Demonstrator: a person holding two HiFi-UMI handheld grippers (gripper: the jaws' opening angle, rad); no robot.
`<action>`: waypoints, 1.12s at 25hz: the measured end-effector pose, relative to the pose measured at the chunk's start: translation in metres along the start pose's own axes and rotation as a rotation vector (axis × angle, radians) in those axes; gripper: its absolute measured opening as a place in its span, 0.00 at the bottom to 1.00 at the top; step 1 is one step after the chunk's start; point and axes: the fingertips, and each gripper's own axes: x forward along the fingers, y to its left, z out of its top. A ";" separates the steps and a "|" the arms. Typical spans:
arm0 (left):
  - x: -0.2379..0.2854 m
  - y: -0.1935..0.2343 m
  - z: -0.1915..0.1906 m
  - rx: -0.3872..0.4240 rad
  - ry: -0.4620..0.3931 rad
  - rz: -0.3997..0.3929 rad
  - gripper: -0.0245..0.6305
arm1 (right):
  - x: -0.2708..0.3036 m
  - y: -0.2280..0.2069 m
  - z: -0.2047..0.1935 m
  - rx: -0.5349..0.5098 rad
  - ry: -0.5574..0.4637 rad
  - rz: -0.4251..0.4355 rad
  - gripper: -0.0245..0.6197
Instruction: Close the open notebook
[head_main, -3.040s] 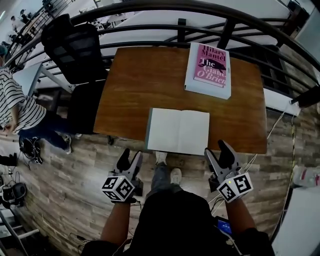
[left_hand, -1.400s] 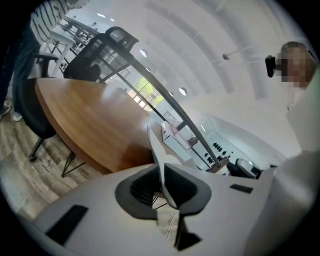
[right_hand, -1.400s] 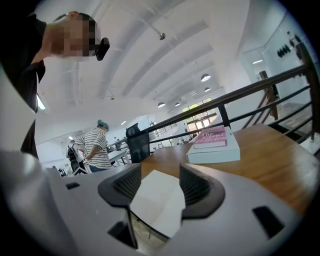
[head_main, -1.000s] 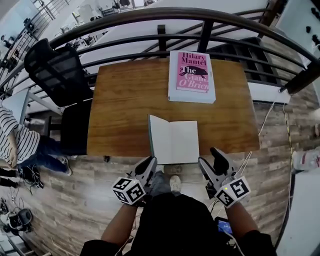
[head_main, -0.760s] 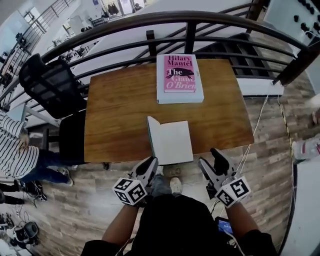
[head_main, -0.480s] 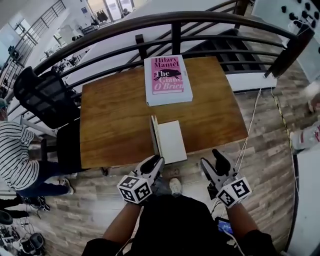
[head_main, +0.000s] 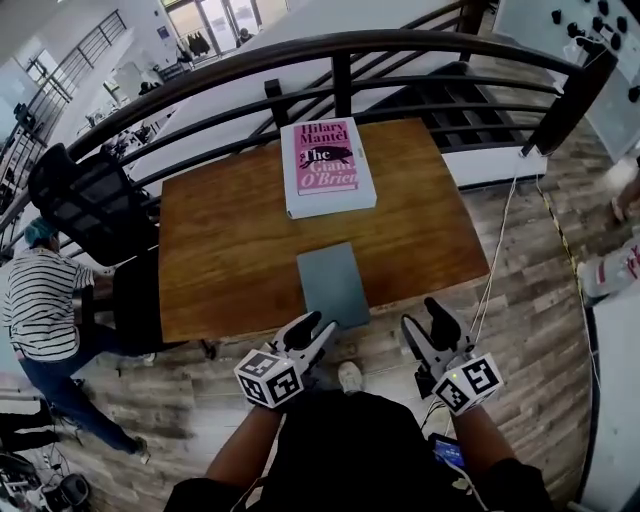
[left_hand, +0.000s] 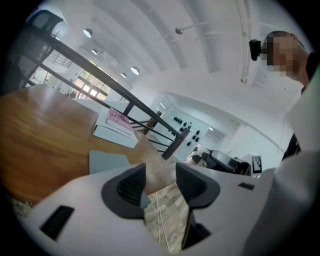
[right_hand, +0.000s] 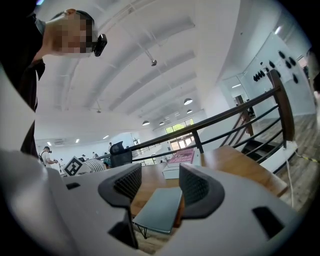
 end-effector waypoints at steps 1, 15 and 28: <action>-0.004 0.004 0.004 0.005 -0.015 0.016 0.33 | 0.001 0.001 0.001 -0.002 -0.004 0.006 0.40; -0.061 -0.004 0.081 0.206 -0.244 0.175 0.22 | 0.023 0.024 0.043 -0.088 -0.070 0.092 0.30; -0.116 0.009 0.153 0.359 -0.414 0.275 0.11 | 0.065 0.058 0.069 -0.130 -0.113 0.105 0.03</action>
